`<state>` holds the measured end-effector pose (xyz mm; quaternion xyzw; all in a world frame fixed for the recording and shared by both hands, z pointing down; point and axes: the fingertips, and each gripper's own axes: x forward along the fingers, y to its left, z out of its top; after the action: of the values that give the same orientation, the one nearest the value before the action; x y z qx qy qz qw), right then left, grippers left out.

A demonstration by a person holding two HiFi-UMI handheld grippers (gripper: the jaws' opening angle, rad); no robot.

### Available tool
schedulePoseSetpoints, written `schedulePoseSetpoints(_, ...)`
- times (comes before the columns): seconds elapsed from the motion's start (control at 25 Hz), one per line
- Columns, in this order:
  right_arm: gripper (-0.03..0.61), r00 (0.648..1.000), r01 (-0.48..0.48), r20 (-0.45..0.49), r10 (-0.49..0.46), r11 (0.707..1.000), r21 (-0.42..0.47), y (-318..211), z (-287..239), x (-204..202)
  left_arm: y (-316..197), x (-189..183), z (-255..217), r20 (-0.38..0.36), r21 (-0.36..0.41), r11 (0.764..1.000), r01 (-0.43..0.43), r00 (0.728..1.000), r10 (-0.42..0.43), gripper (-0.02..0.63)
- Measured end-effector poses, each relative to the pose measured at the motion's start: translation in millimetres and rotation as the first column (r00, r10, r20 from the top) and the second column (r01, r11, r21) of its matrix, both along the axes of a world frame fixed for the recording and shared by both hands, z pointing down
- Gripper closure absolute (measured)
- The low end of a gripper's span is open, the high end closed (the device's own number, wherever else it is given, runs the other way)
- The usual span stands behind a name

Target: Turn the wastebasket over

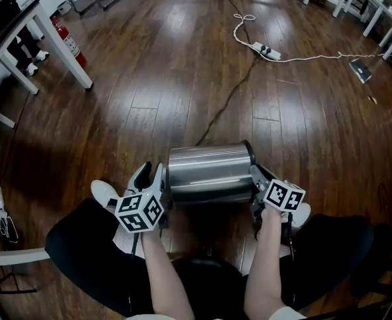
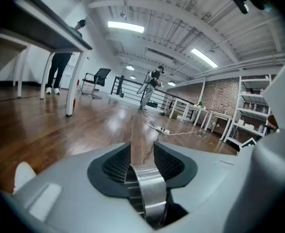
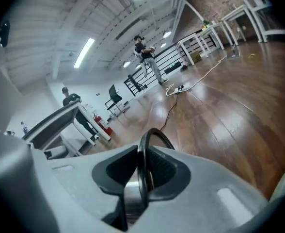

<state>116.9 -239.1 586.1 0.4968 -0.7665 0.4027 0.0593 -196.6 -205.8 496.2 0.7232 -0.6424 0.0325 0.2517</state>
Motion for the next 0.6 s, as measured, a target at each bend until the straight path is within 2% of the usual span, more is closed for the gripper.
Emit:
schedulePoseSetpoints(0.08, 0.520, 0.999, 0.007, -0.040, -0.006, 1.000, 0.024, -3.2, -1.8, 0.0, 4.9, 1.4, 23.0, -0.057, -0.073, 0.997, -0.014, 0.998, 0.010, 0.443)
schedulePoseSetpoints(0.2, 0.509, 0.985, 0.082, -0.157, -0.076, 0.996, 0.032, -1.9, -7.6, -5.7, 11.8, 6.2, 50.7, -0.113, -0.155, 0.987, -0.048, 0.993, 0.031, 0.416)
schedulePoseSetpoints(0.28, 0.443, 0.963, 0.150, -0.229, -0.141, 0.988, 0.026, 0.4, -11.6, -9.4, 15.5, 11.6, 65.8, -0.147, -0.192, 0.978, -0.078, 0.988, 0.050, 0.410)
schedulePoseSetpoints(0.44, 0.443, 0.898, 0.256, -0.364, -0.248, 0.966, -0.026, 7.2, -16.3, -6.5, 21.9, 21.4, 89.9, -0.223, -0.256, 0.959, -0.120, 0.973, 0.062, 0.400)
schedulePoseSetpoints(0.52, 0.443, 0.877, 0.277, -0.386, -0.287, 0.957, -0.082, 13.9, -11.1, -2.6, 23.7, 18.8, 95.1, -0.225, -0.270, 0.958, -0.094, 0.974, 0.032, 0.465)
schedulePoseSetpoints(0.6, 0.443, 0.880, 0.291, -0.353, -0.317, 0.948, -0.128, 20.7, -3.3, -3.2, 24.4, 20.0, 95.3, -0.261, -0.266, 0.959, -0.100, 0.965, 0.028, 0.489)
